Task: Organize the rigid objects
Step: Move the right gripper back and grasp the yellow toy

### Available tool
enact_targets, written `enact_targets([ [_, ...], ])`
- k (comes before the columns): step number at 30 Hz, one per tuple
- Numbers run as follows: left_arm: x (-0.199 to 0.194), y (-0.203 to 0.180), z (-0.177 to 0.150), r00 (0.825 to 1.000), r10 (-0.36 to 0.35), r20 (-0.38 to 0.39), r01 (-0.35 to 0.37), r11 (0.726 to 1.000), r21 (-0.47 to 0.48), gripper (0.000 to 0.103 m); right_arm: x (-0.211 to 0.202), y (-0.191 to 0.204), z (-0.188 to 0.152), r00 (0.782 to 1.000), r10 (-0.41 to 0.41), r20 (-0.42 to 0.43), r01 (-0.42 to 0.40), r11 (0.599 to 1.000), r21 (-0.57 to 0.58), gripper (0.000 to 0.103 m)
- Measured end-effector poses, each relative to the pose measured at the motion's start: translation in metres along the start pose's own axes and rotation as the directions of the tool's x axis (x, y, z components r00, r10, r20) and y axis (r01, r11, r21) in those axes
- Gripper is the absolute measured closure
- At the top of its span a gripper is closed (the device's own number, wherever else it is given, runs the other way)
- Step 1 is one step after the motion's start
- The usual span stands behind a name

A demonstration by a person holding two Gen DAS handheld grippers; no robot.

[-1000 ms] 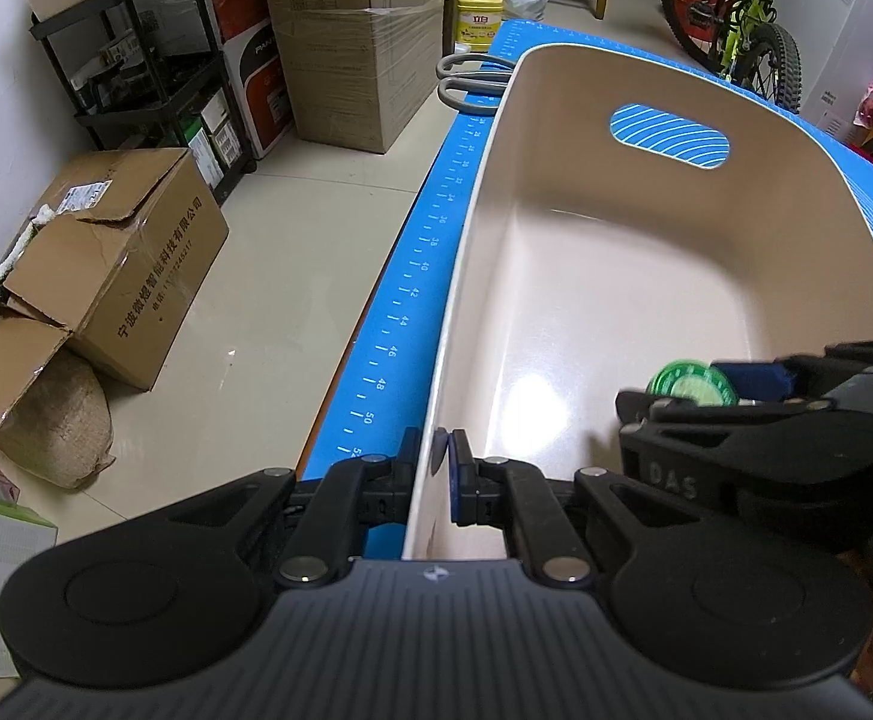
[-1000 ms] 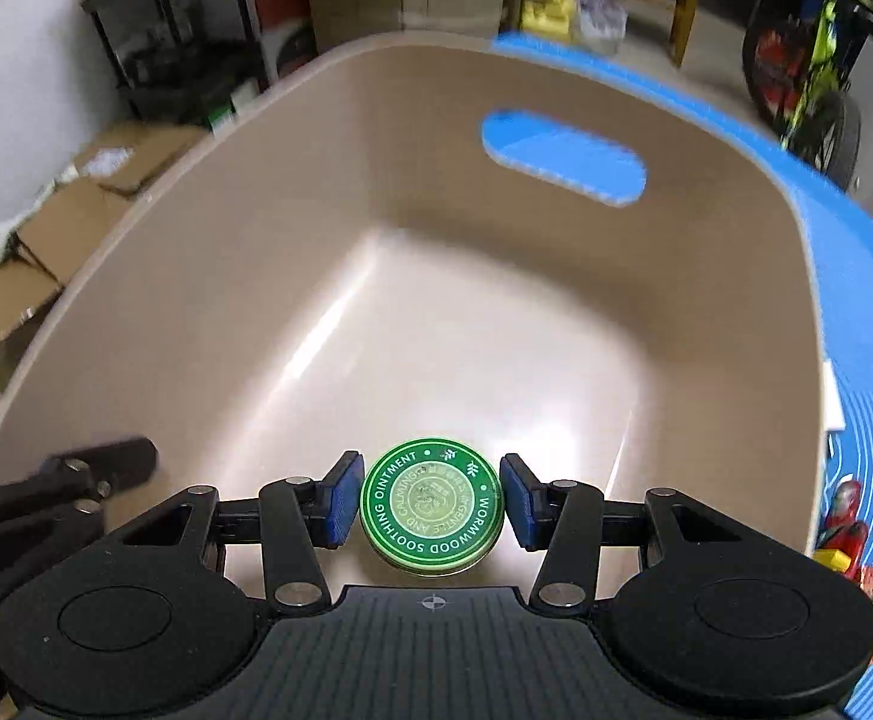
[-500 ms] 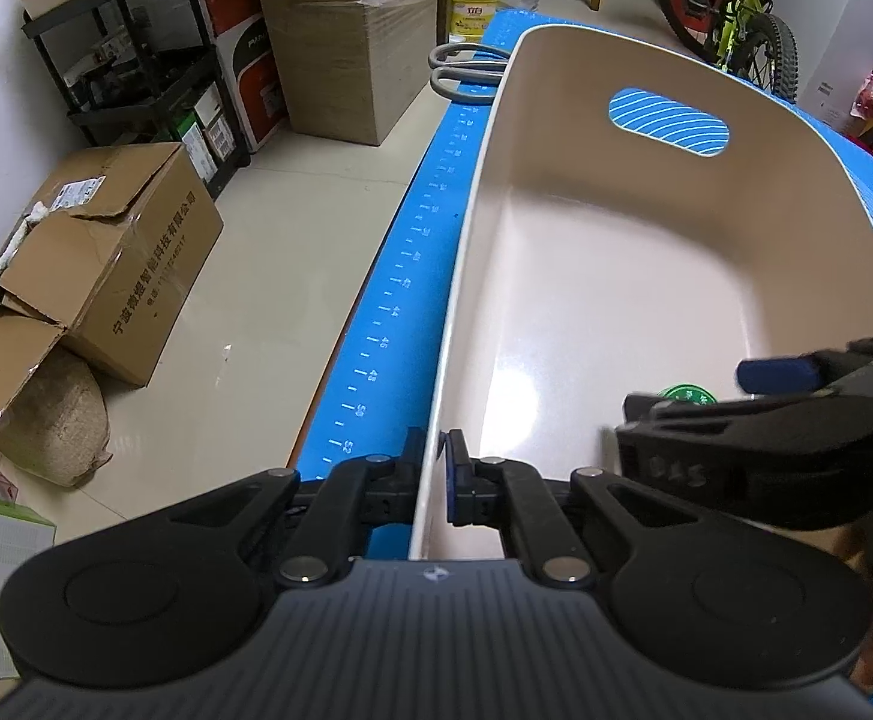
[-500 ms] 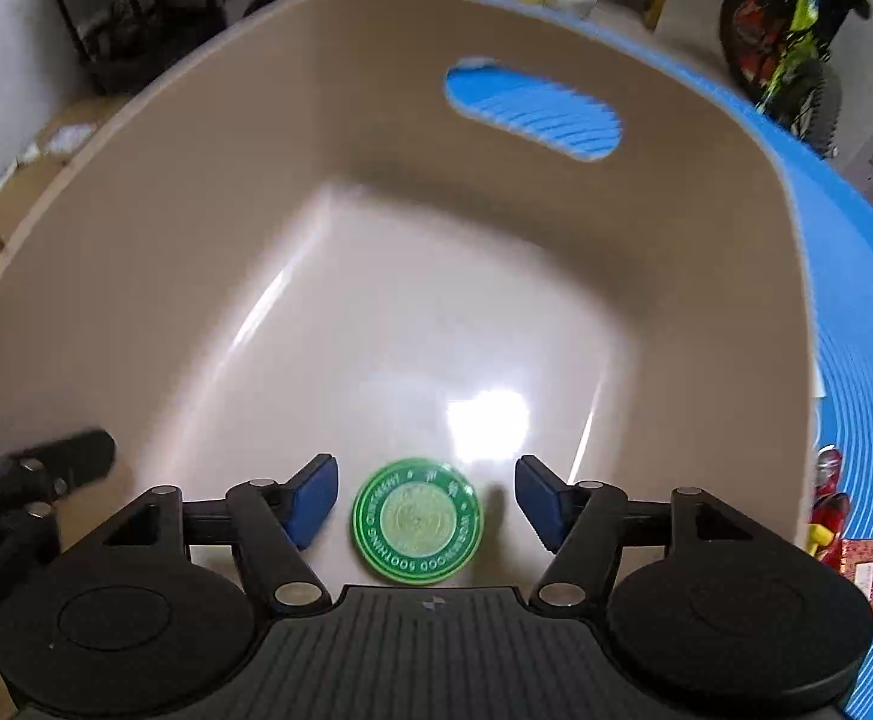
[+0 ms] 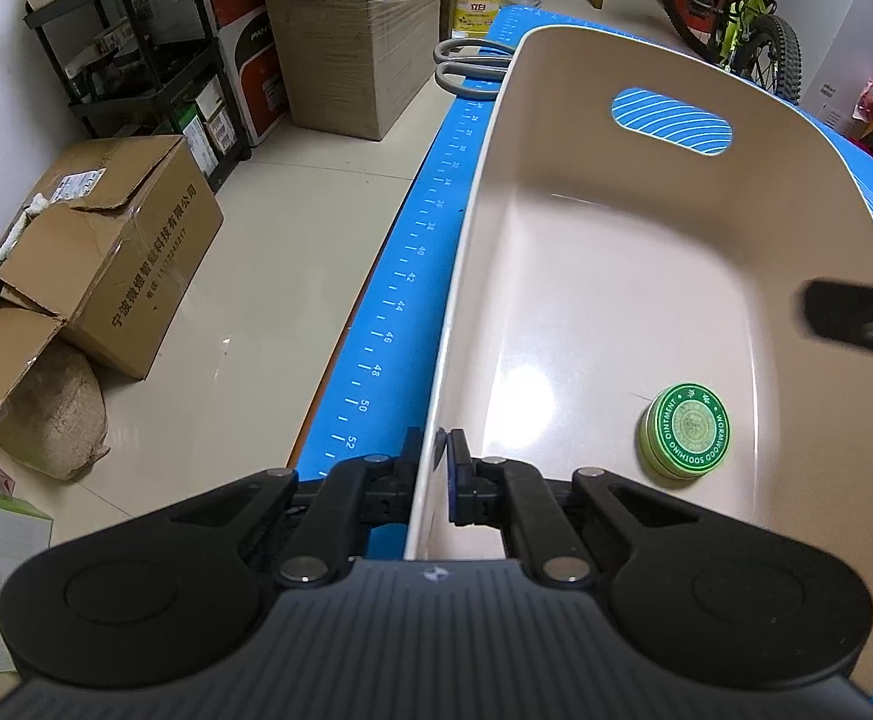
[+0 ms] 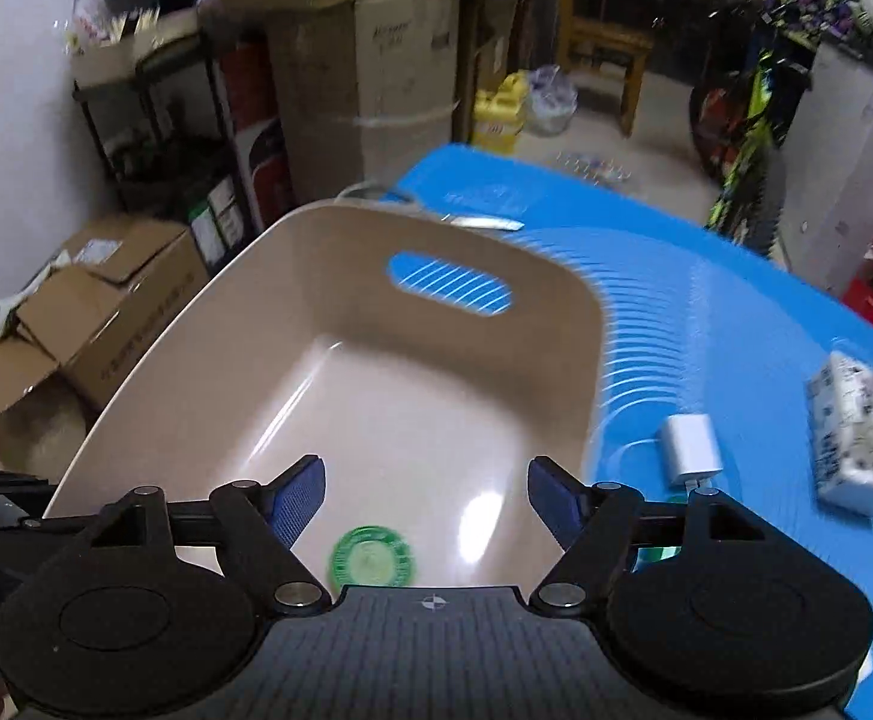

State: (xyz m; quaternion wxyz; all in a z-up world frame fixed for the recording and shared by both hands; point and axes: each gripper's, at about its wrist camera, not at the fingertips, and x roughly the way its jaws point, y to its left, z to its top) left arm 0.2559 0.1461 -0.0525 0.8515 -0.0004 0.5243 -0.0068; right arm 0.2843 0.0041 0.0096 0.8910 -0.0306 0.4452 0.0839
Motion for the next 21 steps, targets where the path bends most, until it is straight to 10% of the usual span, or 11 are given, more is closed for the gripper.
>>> enact_targets([
  [21, 0.0, 0.0, 0.0, 1.0, 0.005, 0.001, -0.005, 1.0, 0.004, 0.094, 0.018, -0.141, -0.062, 0.987, -0.143, -0.074, 0.155, 0.966, 0.208, 0.022],
])
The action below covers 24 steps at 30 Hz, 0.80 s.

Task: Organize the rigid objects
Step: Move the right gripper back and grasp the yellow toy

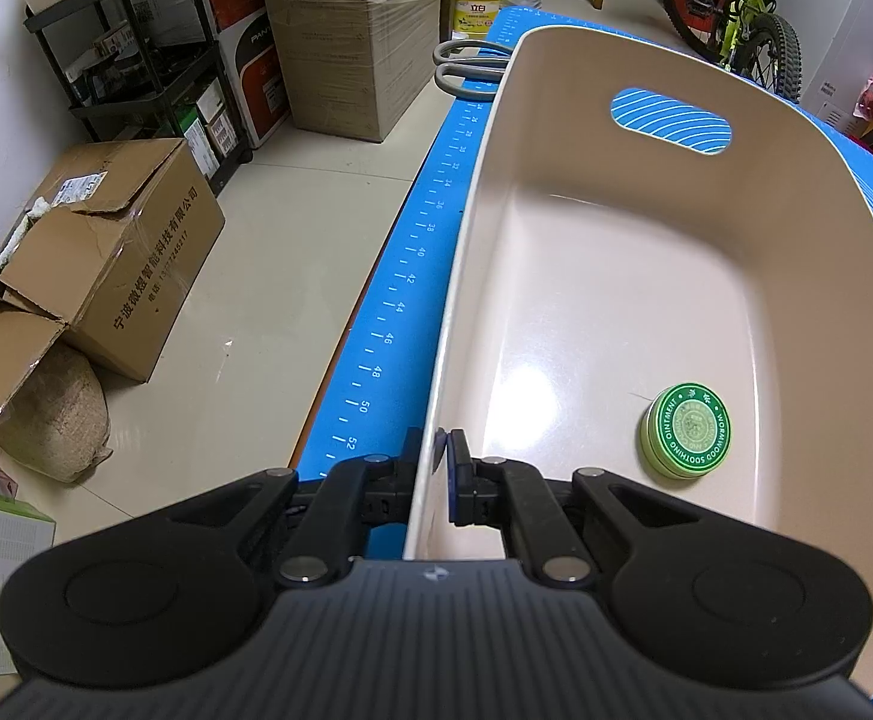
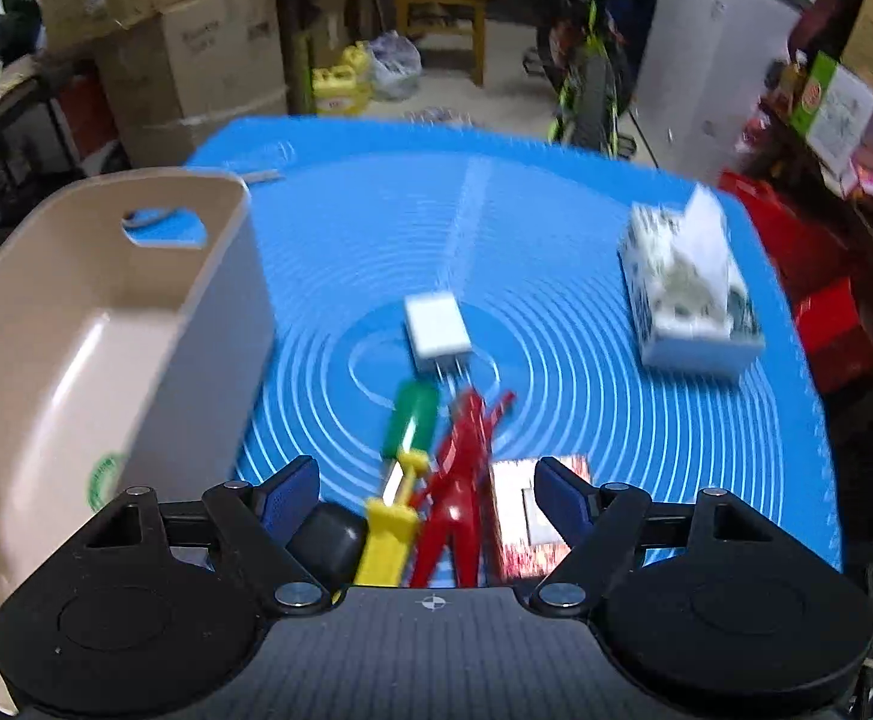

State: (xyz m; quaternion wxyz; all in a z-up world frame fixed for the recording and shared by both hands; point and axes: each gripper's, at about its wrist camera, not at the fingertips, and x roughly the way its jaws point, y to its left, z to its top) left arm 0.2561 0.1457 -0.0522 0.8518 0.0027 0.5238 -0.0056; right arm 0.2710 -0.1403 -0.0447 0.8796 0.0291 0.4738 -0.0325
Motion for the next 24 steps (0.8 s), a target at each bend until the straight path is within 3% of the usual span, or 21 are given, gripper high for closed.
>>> enact_targets([
  [3, 0.0, 0.0, 0.0, 1.0, 0.001, 0.0, -0.001, 1.0, 0.0, 0.094, 0.012, 0.001, -0.011, 0.999, 0.014, -0.03, -0.014, 1.0, 0.007, 0.022],
  [16, 0.0, -0.001, 0.0, 1.0, 0.002, 0.001, -0.002, 1.0, 0.002, 0.094, 0.035, 0.007, -0.034, 0.996, 0.051, -0.074, -0.052, 0.999, -0.005, 0.052],
  [24, 0.0, -0.001, 0.001, 1.0, 0.0, 0.0, 0.0, 1.0, -0.001, 0.093, 0.041, 0.011, -0.036, 0.998, 0.05, -0.048, -0.05, 0.999, 0.005, 0.057],
])
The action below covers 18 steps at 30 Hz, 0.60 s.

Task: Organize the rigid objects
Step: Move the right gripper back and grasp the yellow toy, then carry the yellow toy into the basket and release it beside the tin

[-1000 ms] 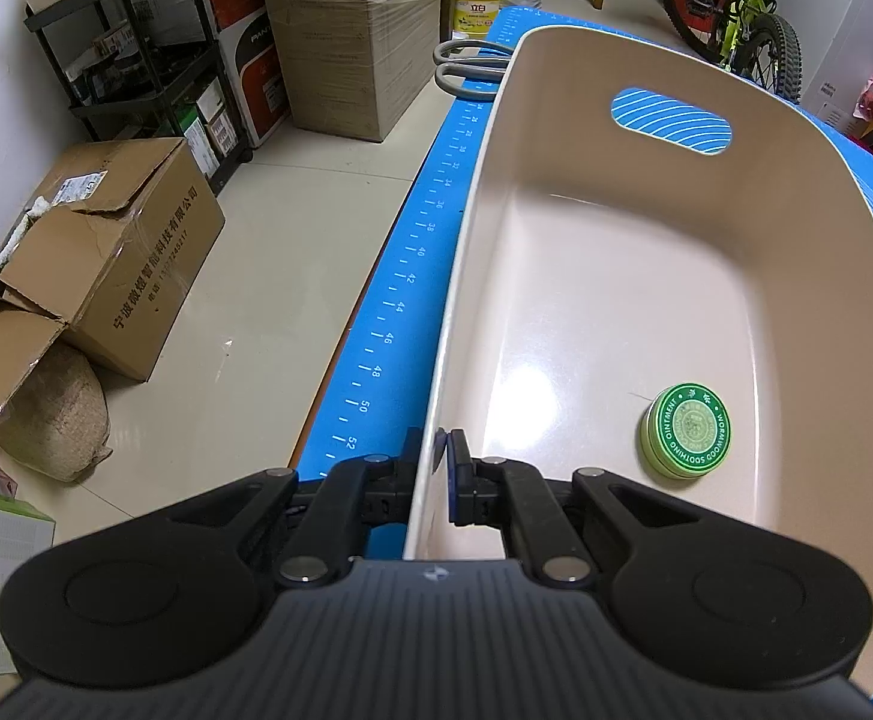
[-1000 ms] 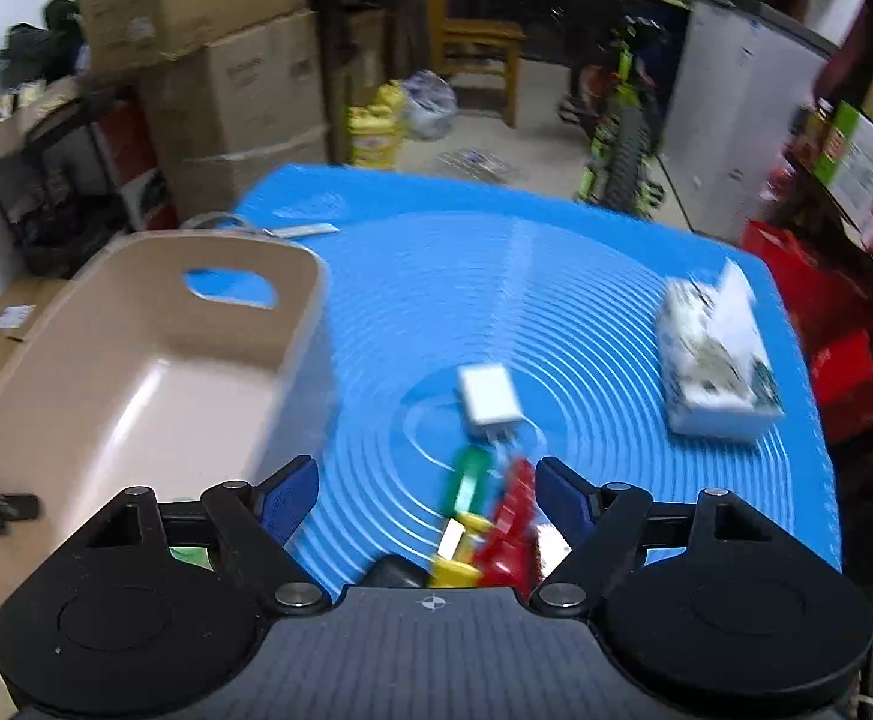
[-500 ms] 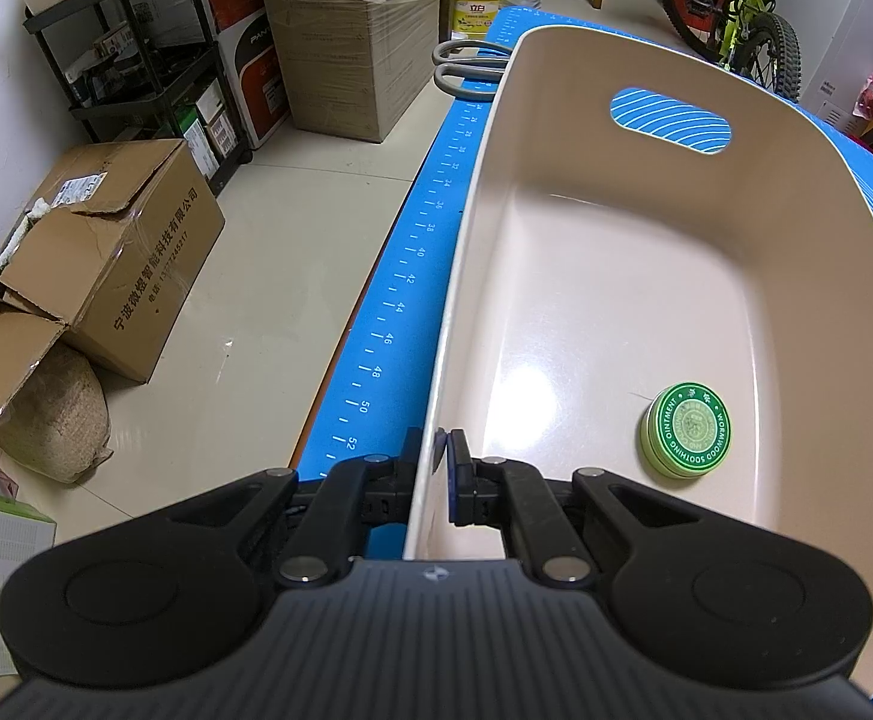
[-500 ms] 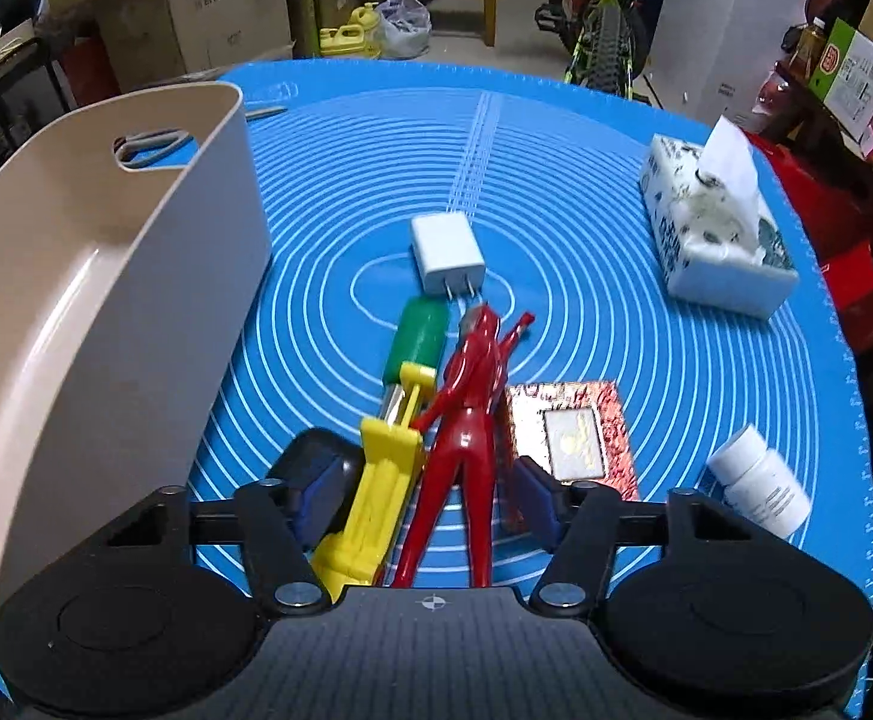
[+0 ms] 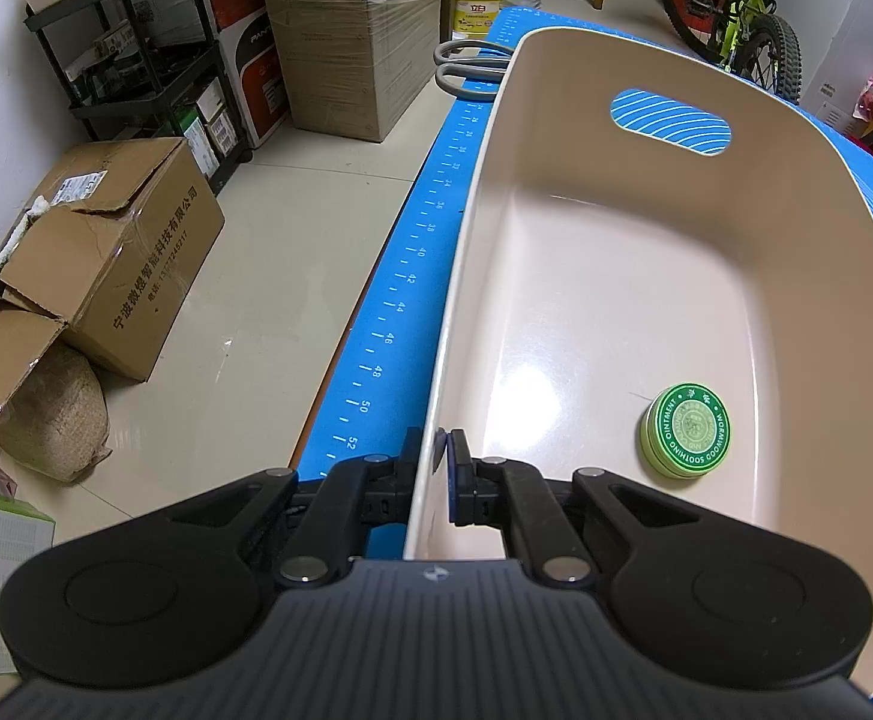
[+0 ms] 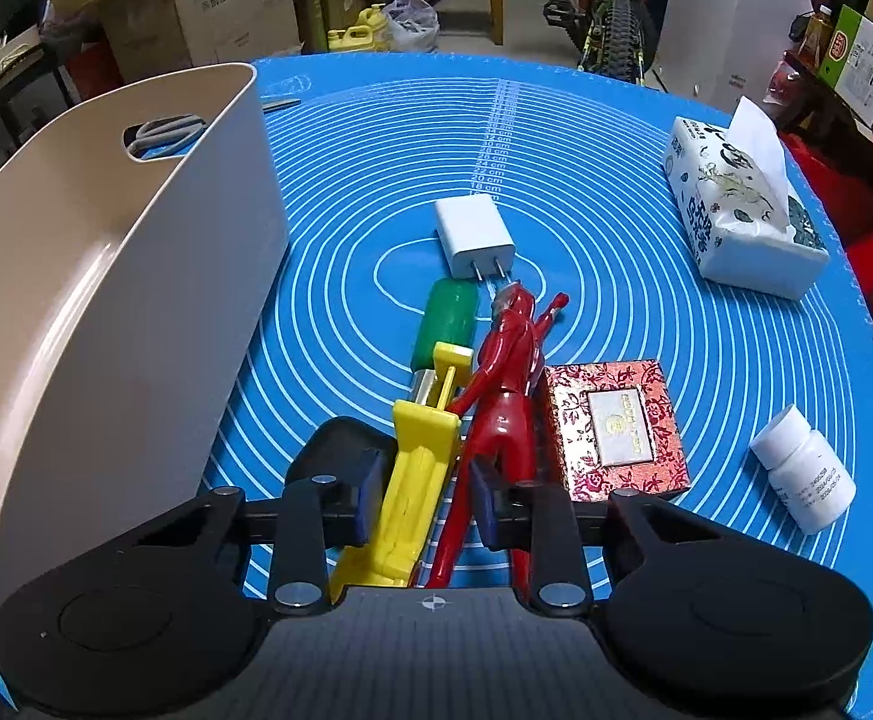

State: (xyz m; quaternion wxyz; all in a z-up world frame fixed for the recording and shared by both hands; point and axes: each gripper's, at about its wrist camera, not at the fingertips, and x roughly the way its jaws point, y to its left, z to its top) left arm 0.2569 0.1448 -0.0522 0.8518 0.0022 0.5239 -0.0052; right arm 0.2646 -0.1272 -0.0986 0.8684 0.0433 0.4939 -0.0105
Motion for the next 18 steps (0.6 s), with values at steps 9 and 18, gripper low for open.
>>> enact_targets([
  [9, 0.0, 0.0, 0.0, 1.0, -0.001, 0.0, 0.001, 1.0, 0.0, 0.093, -0.004, -0.001, -0.008, 0.996, 0.063, 0.059, -0.064, 0.998, 0.017, 0.074],
  [18, 0.0, 0.0, 0.0, 1.0, -0.001, 0.0, 0.001, 1.0, -0.001, 0.094, -0.03, 0.012, -0.013, 0.985, 0.023, 0.171, -0.014, 0.999, -0.052, 0.075],
])
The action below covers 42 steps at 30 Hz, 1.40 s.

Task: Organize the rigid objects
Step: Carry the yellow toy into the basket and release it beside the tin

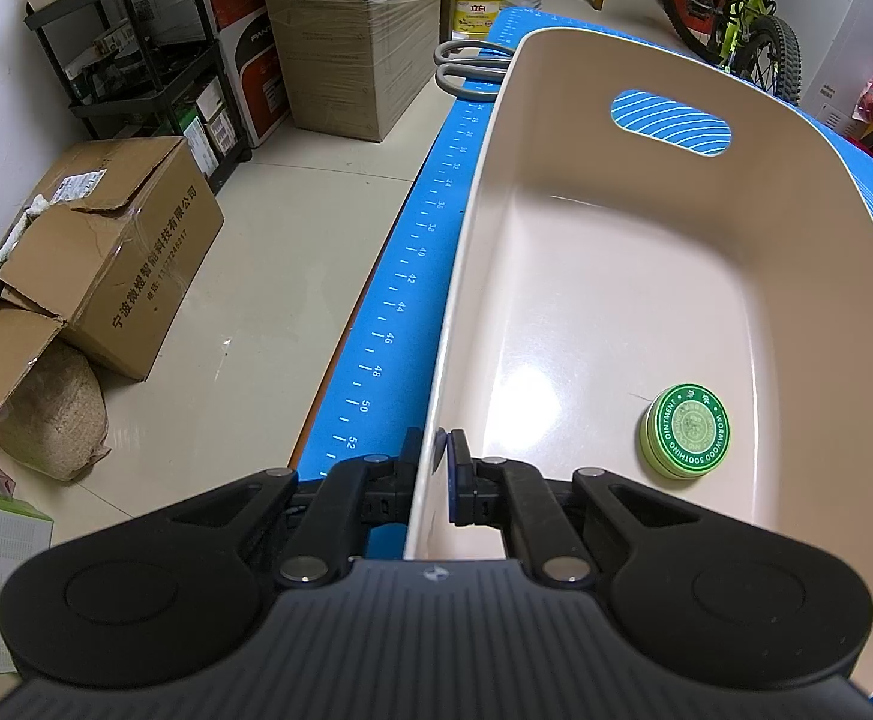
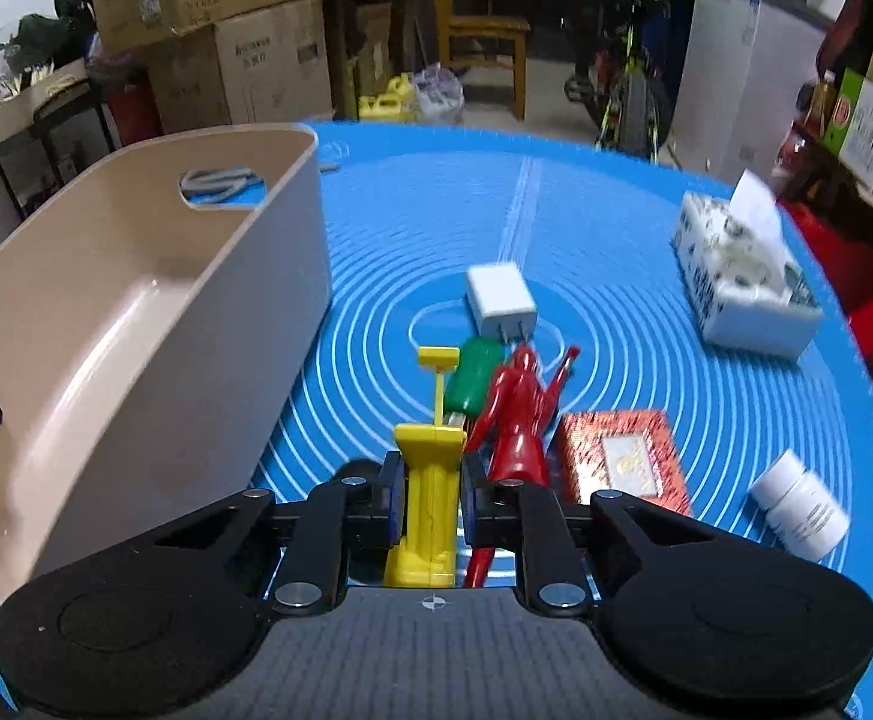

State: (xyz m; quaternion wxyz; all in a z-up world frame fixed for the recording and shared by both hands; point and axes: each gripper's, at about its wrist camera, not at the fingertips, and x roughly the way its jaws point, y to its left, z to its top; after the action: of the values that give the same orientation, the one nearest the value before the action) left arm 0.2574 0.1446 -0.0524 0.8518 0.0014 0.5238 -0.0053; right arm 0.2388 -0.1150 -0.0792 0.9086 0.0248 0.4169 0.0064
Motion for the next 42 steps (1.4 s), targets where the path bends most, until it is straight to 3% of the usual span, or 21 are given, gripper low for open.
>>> enact_targets([
  [12, 0.0, 0.0, 0.0, 1.0, 0.0, 0.0, 0.0, 1.0, 0.001, 0.094, -0.042, 0.01, 0.022, 0.985, -0.026, 0.172, 0.036, 0.998, -0.052, 0.075],
  [23, 0.0, -0.001, -0.001, 1.0, 0.002, 0.002, -0.002, 1.0, 0.005, 0.094, -0.068, 0.045, 0.069, 0.958, 0.05, 0.281, -0.021, 0.994, -0.108, 0.075],
  [32, -0.002, 0.001, -0.001, 1.0, 0.001, 0.005, -0.001, 1.0, 0.009, 0.094, -0.058, 0.101, 0.086, 0.954, 0.162, 0.254, -0.112, 0.973, -0.202, 0.075],
  [42, -0.002, 0.0, -0.001, 1.0, -0.004, 0.007, 0.004, 1.0, 0.009, 0.095, -0.009, 0.146, 0.084, 0.972, 0.218, 0.083, -0.197, 0.958, -0.207, 0.075],
])
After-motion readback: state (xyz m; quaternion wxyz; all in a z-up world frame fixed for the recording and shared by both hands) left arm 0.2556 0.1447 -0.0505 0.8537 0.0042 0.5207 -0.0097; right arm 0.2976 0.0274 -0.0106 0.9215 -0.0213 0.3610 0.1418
